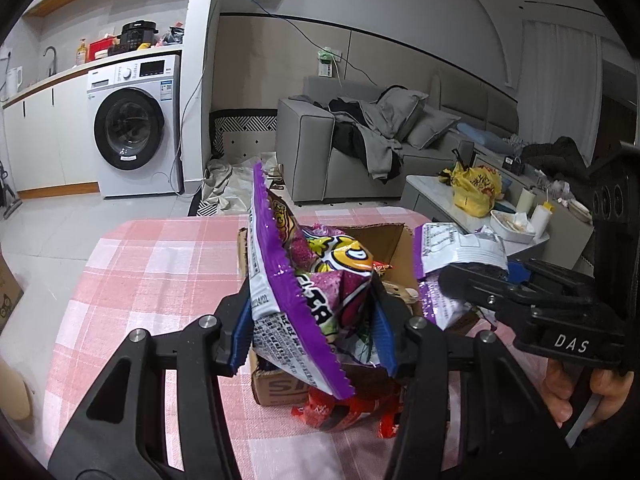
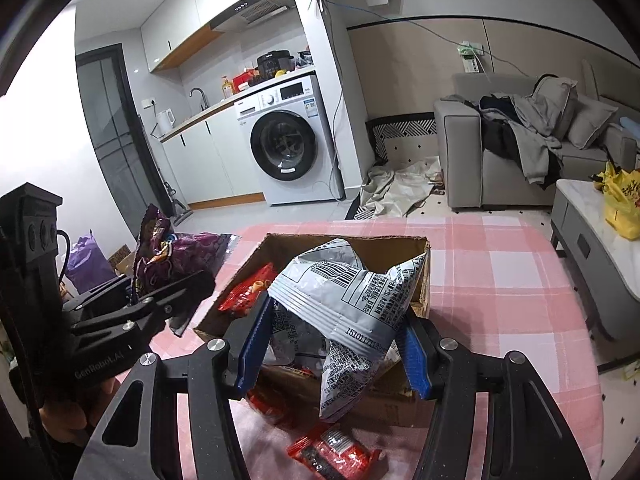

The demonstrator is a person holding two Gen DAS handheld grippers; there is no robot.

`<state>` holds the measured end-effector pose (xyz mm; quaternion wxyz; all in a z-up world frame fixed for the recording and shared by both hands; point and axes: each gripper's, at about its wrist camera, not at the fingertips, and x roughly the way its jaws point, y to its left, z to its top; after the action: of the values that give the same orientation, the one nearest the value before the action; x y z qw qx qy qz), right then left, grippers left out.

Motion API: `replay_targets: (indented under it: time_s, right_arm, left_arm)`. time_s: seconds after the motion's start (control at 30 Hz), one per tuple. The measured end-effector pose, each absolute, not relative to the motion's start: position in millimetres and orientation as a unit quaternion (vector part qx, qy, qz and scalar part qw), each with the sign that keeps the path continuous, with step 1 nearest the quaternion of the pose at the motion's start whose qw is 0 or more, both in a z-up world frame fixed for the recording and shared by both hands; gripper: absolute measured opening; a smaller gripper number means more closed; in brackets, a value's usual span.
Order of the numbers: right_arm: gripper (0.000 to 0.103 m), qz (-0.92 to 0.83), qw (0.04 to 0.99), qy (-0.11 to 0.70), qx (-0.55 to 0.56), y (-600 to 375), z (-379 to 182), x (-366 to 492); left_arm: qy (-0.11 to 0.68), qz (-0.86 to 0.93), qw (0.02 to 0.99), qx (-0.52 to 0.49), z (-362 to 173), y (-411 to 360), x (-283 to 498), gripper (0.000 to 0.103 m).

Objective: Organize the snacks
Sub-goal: 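Lift both bags and carry them over the cardboard box, then open both grippers to drop the bags into the box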

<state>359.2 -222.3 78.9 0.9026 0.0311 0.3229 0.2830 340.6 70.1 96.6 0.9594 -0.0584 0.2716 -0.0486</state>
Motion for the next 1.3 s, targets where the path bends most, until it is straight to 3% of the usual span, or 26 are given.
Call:
replay_targets:
  time_s: [0.8,1.0,1.07,1.17,1.3]
  right_arm:
    - [0.059,0.290,0.891,0.349,0.010,-201.5,41.9,404.0]
    - [0.070,0.297,0.894,0.334,0.005,-210.3,46.1,398.1]
    - [0.081,0.291,0.899,0.328,0.001,-214.8,48.7,393.3]
    - [0.089,0.281,0.904,0.323,-0.001,-224.0,51.9,386.5]
    - [0.098,0.261,0.908,0.328,-0.007,-235.0,51.5,375.1]
  left_arm:
    - [0.322,-0.055,0.945,-0.033,27.4,37.9,432.7,0.047]
    - [0.330,-0.054,0.942,-0.038,22.1,40.5,437.4,0.049]
    - [0.329,-0.054,0.942,-0.037,23.8,42.3,432.7,0.061]
    - [0.312,-0.044,0.948,-0.033,31.2,42.1,419.6,0.083]
    - [0.303,-0.043,0.951,-0.040,38.9,46.1,400.1,0.090]
